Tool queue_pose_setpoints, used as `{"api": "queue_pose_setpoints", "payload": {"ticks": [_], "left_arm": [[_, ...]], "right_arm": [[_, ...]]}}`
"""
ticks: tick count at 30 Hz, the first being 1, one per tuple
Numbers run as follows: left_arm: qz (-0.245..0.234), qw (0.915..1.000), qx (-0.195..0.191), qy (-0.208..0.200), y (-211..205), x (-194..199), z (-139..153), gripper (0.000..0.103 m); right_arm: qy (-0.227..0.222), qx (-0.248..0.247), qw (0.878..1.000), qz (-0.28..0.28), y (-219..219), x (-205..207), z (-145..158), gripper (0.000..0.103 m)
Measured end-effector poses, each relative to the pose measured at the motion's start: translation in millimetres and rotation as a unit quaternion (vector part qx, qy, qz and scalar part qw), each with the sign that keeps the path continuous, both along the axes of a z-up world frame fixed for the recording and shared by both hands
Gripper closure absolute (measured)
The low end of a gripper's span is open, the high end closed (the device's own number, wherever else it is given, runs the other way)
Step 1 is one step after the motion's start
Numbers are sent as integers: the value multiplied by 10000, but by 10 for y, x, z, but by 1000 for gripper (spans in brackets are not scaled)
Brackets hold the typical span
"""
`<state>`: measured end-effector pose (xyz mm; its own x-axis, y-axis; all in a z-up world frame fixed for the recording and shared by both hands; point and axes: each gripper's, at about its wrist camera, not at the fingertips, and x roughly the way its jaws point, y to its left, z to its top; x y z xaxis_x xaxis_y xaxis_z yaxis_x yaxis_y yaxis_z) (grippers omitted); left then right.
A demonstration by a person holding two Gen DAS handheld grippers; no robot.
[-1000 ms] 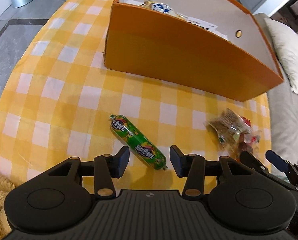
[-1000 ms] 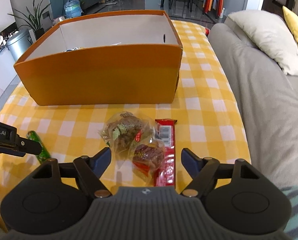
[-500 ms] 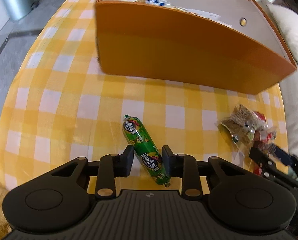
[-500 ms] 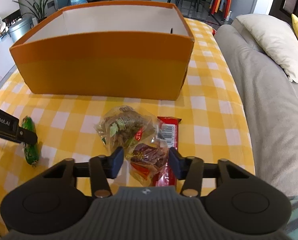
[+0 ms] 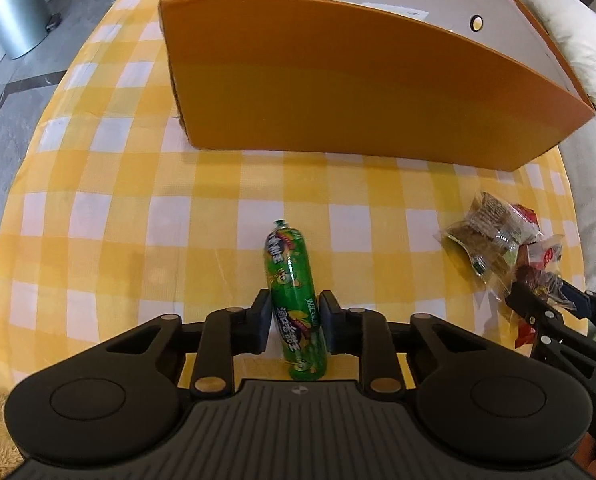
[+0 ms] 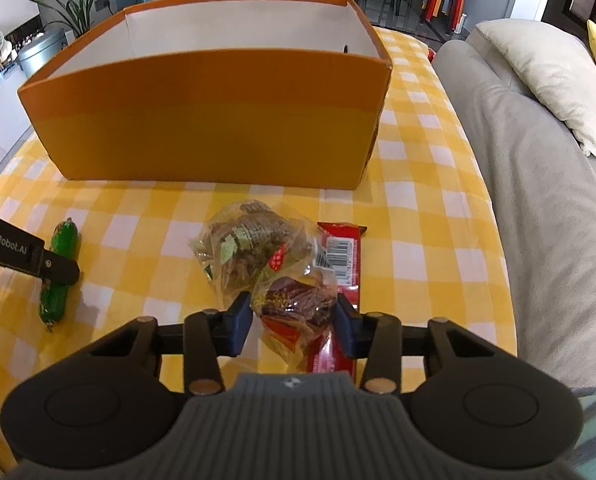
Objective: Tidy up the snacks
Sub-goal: 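Grasp the green sausage stick with the left tool while the right tool grasps the clear dried-meat bag, then lift both held snacks and carry them over the orange box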
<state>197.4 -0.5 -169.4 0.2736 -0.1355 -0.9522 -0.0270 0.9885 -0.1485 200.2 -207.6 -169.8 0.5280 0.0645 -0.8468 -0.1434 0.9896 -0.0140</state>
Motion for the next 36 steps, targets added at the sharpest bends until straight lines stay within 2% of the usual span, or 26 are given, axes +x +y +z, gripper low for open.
{"api": "queue_pose_setpoints", "payload": {"ticks": [7,15,24,28,36], "left_arm": [[-106,9998,-40,-132,-31,-84,89,79],[-195,9986,-149,-464,5,-259,399,79],[-364,9926,-206,-1140,-17,-433,888,79],[-462,9888,-181,-1406,-48,-481,1073,79],[-516,9819,-190,-1812,-60,-441,1402,79]], "right_arm": [[97,18,9999,39,10,-26,31,68],[292,15,9995,-152,-26,-113,175,69],[-155,-133,9997,-166,19,-231,604,69],[-367,-24,9991,-199,33,-258,832,69],[-865,-118,9962,64,208,-322,1209,69]]}}
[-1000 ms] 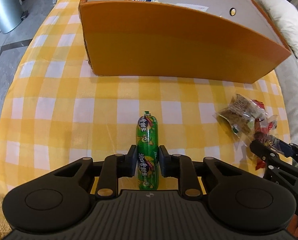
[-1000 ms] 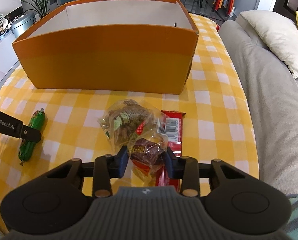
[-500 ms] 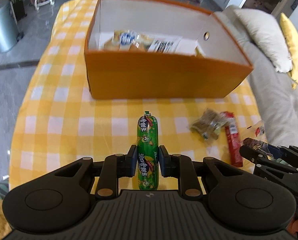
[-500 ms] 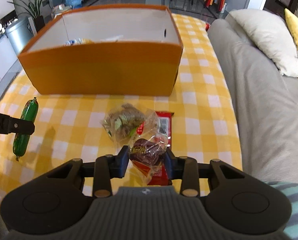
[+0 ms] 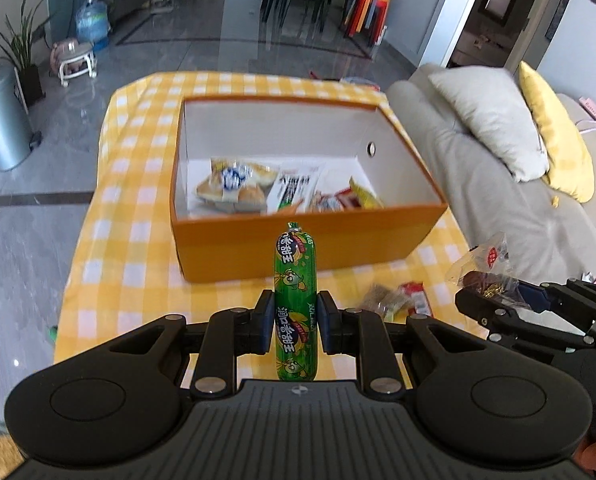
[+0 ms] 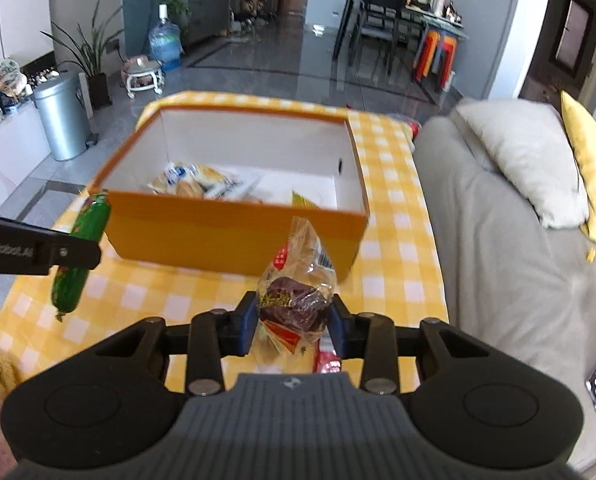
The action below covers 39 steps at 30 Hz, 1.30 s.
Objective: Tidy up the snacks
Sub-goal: 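Lift both held snacks and carry them over the orange box, then open both tools to drop the snacks into the orange box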
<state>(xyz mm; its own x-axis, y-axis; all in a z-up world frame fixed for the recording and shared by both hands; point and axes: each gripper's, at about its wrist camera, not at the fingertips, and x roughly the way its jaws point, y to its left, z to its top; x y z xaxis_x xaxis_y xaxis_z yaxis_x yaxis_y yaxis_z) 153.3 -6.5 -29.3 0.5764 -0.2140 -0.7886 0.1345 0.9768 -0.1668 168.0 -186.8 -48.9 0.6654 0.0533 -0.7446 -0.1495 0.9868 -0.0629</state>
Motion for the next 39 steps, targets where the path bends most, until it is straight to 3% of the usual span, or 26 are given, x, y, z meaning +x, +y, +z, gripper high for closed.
{"api": "queue_pose_setpoints", "payload": {"ticks": [10,16,21,28,35,39], "left_arm": [[-102,9990,222,-379,21,384,303,79],[-145,9978,350,-551,2,728,411,79],[-203,9970,472,-576,-30,1009,397,79],[-417,9970,590,-270,-46,1415,162,79],[-616,9953,580,471,-26,1768,-264,79],[-657,9924,568,868,-34,1874,-492,79]], "right_arm": [[-414,86,9987,287,134,298,441,69],[-589,169,9974,374,145,726,652,69],[-546,160,9974,432,198,1101,654,69],[-10,266,9980,582,271,1642,364,69],[978,646,9910,647,273,2134,-101,69],[1400,618,9861,639,308,2292,-350,69]]}}
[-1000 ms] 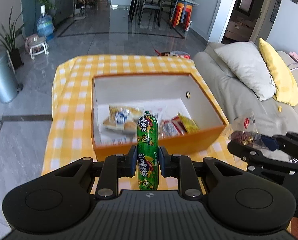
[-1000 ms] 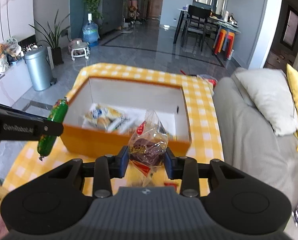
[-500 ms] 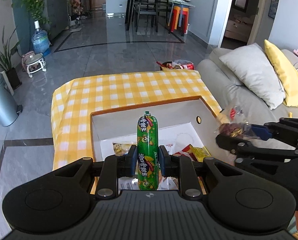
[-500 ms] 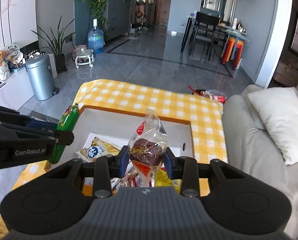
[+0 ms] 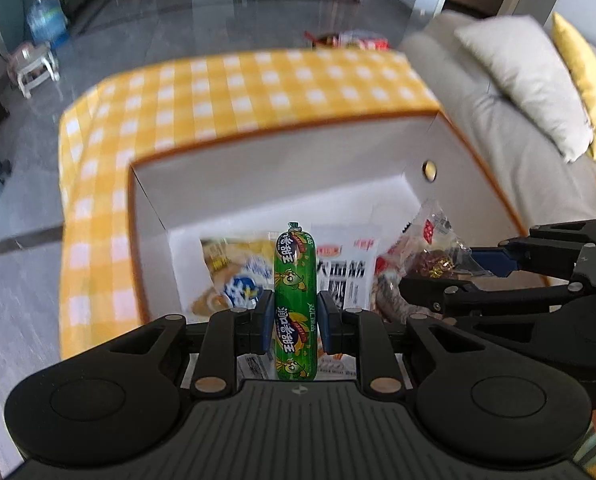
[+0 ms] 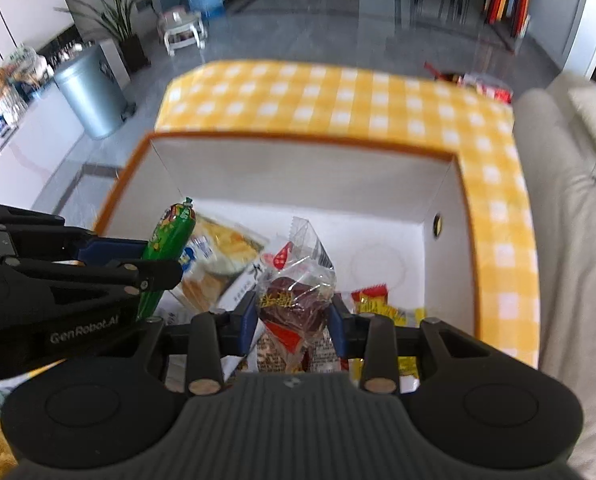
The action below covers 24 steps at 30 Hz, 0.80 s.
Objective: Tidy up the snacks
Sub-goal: 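Open both tools to drop the snacks into the orange box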
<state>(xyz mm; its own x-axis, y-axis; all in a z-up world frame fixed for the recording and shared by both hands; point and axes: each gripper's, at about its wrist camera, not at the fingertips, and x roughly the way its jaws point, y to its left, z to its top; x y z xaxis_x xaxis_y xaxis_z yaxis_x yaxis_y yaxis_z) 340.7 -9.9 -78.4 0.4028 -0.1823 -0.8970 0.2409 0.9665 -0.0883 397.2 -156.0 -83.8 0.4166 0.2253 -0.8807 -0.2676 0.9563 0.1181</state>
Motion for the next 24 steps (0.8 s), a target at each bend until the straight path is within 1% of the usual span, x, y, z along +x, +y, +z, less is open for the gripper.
{"api": "queue_pose_setpoints", "payload": {"ticks": [2,5,8,12,18,21,22,23,24], "left_arm": [[25,9998,121,158,-14,30,-92,79],[53,9985,435,332,-42,67,-203,79],[6,9975,573,413,-73,79,-261,79],[-32,9966,671,475,-127,107,-312,79],[-64,9957,782,496,-132,116,-338,78],[-72,9953,833,489,-132,115,-324,78],[-83,9953,837,475,-139,112,-313,78],[-109,9954,836,461,-142,108,-302,74],[-134,9954,844,443,-150,96,-287,72]], "right_arm": [[142,-95,9999,7,38,24,-108,69],[278,-380,9989,-4,70,76,-276,69],[403,-560,9976,11,69,111,-398,68],[538,-597,9968,-10,89,140,-519,68],[589,-609,9964,0,88,140,-536,66],[588,-600,9965,22,80,113,-510,63],[575,-596,9966,23,78,105,-499,60],[558,-598,9966,15,76,98,-479,58],[538,-590,9968,0,74,91,-460,55]]}}
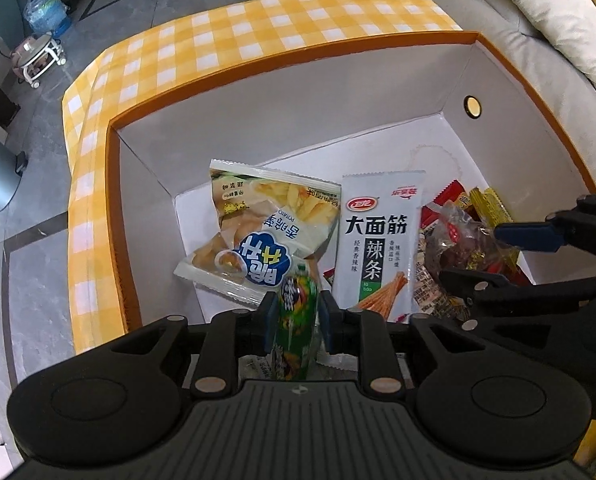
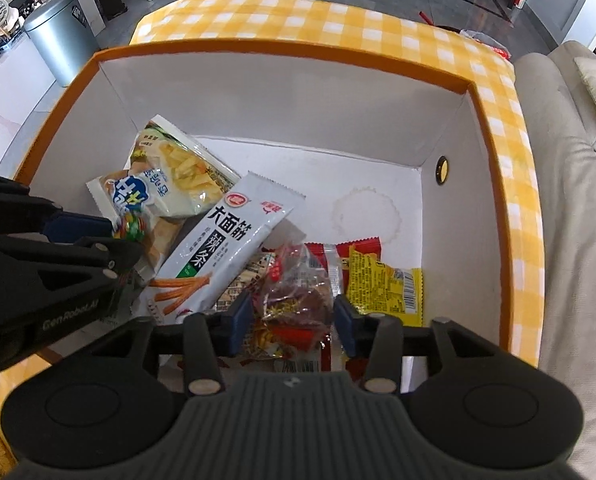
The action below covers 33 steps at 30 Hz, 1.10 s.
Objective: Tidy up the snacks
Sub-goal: 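Open both tools to drop the snacks into the orange box, then withdraw both tools toward the clear nut bag and red candy bar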
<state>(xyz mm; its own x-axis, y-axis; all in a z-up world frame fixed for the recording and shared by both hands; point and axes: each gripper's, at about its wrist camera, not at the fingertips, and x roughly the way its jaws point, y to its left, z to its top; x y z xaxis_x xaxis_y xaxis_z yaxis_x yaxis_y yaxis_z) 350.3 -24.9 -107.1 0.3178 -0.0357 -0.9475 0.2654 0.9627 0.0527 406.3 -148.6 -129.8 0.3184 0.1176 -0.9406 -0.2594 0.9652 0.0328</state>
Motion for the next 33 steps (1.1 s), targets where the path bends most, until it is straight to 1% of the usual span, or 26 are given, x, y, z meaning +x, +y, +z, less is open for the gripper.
{"api": "queue_pose_setpoints", "payload": {"ticks": [2,3,5,7,10,13,18,24,29,33], "left_arm": [[-36,10000,0,-66,-14,-15,38,65],[-30,9999,16,-103,-14,-24,59,63],[20,9998,52,-195,0,-45,110,53],[75,9996,59,-251,24,-61,166,46],[89,9995,32,-302,50,-96,245,40],[142,9991,63,-403,72,-169,332,37],[92,9983,-2,-569,77,-327,491,37],[51,9956,-255,-903,66,-592,703,37],[-132,9900,-524,-1305,26,-901,882,37],[-189,9875,-627,-1434,-25,-1109,954,37]], "right_arm": [[-42,50,10000,-24,-6,-15,39,47],[-72,66,9999,-30,-5,-28,73,42],[-168,79,9998,-1,-6,-63,145,41],[-261,39,9996,40,-7,-101,212,36],[-444,-53,9990,41,-29,-168,308,27],[-552,31,9985,46,-62,-244,405,22],[-804,29,9967,105,-87,-428,619,17],[-1206,168,9926,-15,-195,-739,873,15],[-1494,358,9880,-182,-322,-1033,1026,15],[-1652,532,9844,-298,-413,-1270,1086,13]]}}
